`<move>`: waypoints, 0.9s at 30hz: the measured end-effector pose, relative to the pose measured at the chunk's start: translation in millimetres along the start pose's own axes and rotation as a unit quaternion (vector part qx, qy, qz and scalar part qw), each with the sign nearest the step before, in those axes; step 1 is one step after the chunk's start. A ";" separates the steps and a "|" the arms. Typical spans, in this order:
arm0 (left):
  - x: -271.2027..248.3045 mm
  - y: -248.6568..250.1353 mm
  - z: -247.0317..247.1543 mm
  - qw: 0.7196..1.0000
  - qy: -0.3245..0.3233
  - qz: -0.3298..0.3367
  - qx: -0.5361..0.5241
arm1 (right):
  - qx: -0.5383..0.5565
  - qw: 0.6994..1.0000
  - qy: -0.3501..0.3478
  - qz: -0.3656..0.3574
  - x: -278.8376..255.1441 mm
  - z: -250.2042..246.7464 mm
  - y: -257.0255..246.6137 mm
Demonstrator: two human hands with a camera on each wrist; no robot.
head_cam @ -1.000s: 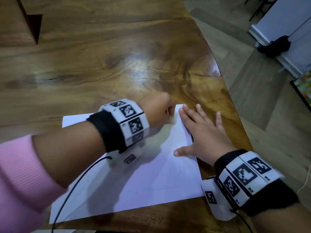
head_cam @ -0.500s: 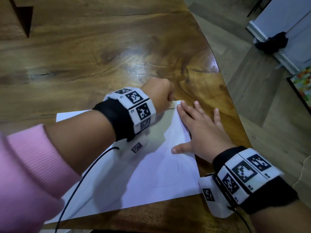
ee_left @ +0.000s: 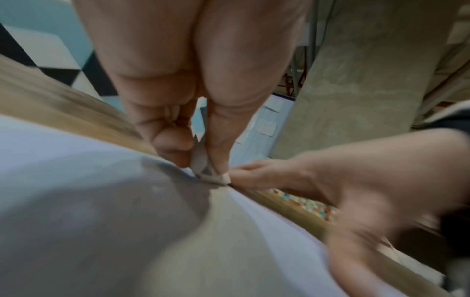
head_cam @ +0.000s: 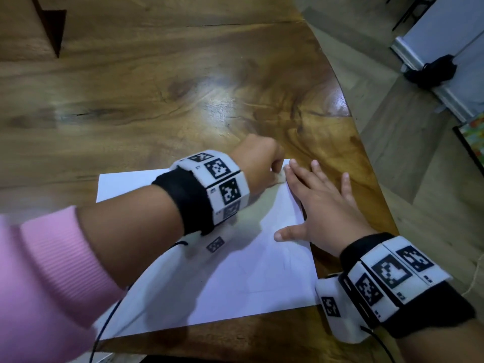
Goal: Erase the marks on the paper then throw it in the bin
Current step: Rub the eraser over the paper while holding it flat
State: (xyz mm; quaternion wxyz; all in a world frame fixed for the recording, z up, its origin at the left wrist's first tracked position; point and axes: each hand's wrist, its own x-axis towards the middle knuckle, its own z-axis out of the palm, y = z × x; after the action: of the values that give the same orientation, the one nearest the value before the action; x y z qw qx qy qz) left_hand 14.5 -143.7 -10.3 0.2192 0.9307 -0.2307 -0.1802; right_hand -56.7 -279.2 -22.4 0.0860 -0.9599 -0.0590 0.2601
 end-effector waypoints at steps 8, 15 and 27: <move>-40.4 -8.8 10.6 0.992 -0.109 0.048 0.030 | -0.012 1.000 -0.020 -0.021 2.8 -2.8 9.5; -22.4 -20.0 -3.1 0.996 -0.038 -0.057 -0.050 | 0.008 0.999 -0.021 -0.043 7.1 -5.3 18.5; -14.8 -1.2 11.4 0.998 -0.054 0.006 -0.013 | 0.025 0.999 -0.016 -0.035 7.9 -4.9 17.7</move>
State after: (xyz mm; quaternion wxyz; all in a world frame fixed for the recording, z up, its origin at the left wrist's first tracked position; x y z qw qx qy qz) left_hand -2.3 -138.9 -16.9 0.2198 0.9151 -0.2459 -0.2319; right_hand -46.2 -295.9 -25.5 0.1177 -0.9506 -0.0875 0.2736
